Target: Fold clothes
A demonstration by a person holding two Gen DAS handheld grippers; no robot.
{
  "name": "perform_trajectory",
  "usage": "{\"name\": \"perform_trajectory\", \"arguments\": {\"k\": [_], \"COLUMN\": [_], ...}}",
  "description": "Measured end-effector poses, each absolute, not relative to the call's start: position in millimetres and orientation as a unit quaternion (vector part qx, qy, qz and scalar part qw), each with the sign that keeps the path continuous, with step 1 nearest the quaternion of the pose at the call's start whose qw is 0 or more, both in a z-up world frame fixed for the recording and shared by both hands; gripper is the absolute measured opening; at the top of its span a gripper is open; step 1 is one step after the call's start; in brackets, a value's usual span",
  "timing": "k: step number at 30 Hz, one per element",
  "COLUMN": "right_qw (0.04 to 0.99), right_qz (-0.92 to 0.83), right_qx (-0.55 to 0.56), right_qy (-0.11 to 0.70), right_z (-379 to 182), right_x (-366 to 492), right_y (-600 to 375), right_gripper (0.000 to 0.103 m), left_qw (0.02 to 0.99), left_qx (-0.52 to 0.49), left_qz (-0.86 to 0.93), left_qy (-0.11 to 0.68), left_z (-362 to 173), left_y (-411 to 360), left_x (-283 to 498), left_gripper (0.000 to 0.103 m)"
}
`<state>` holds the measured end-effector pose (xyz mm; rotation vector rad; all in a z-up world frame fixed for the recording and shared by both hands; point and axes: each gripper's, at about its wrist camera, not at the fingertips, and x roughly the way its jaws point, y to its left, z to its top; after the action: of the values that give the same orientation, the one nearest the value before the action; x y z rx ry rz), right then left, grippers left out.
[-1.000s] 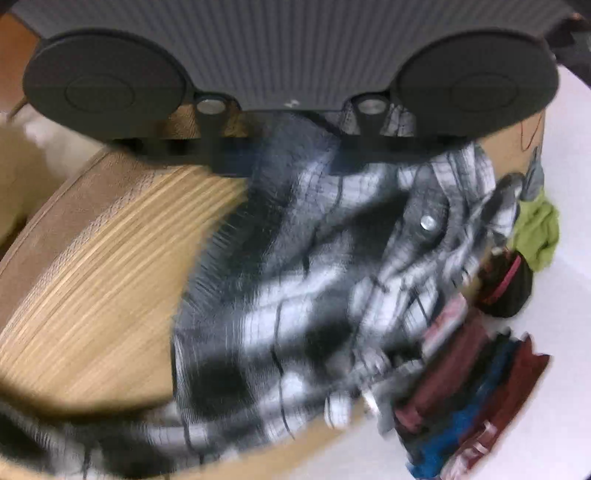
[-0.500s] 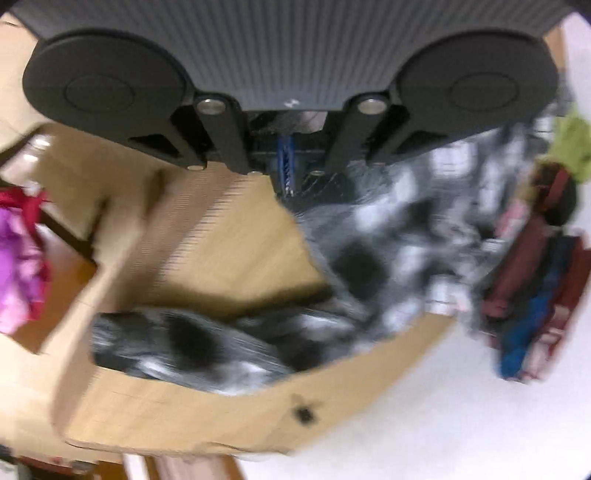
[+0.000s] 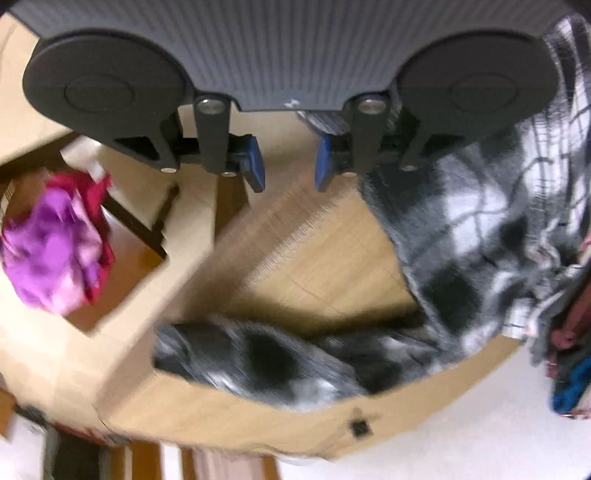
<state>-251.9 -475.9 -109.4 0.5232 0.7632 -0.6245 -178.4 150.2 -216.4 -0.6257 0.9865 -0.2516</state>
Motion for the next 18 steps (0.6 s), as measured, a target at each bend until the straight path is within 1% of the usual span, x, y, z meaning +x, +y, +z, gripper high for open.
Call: {"name": "perform_trajectory", "arguments": {"k": [2, 3, 4, 5, 7, 9, 10, 11, 14, 15, 16, 18], "right_qw": [0.868, 0.876, 0.885, 0.894, 0.911, 0.924, 0.925, 0.925, 0.912, 0.908, 0.904, 0.894], "right_qz": [-0.27, -0.255, -0.235, -0.209, -0.153, -0.097, -0.069, -0.039, 0.043, 0.061, 0.081, 0.116], "right_qx": [0.225, 0.213, 0.2, 0.185, 0.134, 0.061, 0.035, 0.01, -0.041, -0.056, -0.066, -0.04], "right_qy": [0.351, 0.348, 0.349, 0.351, 0.358, 0.364, 0.371, 0.379, 0.405, 0.411, 0.415, 0.43], "right_z": [-100.9, -96.5, -91.4, -86.3, -76.0, -68.3, -66.3, -64.5, -64.6, -65.6, -67.0, -70.2], "right_x": [-236.5, -223.2, -204.4, -181.9, -128.9, -70.0, -36.8, -3.0, 89.4, 115.9, 143.0, 187.0], "right_y": [-473.5, -472.1, -473.7, -477.7, -483.4, -492.7, -496.9, -501.0, -510.7, -512.1, -513.1, -515.9], "right_gripper": [0.033, 0.033, 0.033, 0.033, 0.034, 0.048, 0.061, 0.066, 0.071, 0.071, 0.071, 0.071], "left_qw": [0.855, 0.86, 0.865, 0.869, 0.883, 0.897, 0.902, 0.906, 0.915, 0.919, 0.923, 0.936], "left_qx": [-0.265, -0.251, -0.237, -0.223, -0.185, -0.148, -0.133, -0.119, -0.068, -0.042, -0.016, 0.051], "left_qz": [-0.203, -0.237, -0.247, -0.257, -0.258, -0.241, -0.228, -0.218, -0.204, -0.203, -0.2, -0.167], "left_qy": [0.397, 0.376, 0.368, 0.359, 0.345, 0.341, 0.341, 0.344, 0.341, 0.335, 0.329, 0.307], "left_z": [-177.1, -160.5, -150.1, -139.9, -127.8, -122.0, -120.8, -118.9, -115.9, -115.7, -115.6, -117.7], "left_y": [136.9, 126.3, 115.4, 103.9, 75.3, 39.3, 26.6, 13.9, -26.4, -39.7, -52.9, -75.9], "left_x": [-170.9, -157.7, -141.0, -123.8, -84.6, -43.0, -24.3, -7.8, 48.8, 69.0, 89.2, 130.2], "left_gripper": [0.032, 0.043, 0.057, 0.061, 0.063, 0.064, 0.064, 0.064, 0.069, 0.072, 0.072, 0.072]}}
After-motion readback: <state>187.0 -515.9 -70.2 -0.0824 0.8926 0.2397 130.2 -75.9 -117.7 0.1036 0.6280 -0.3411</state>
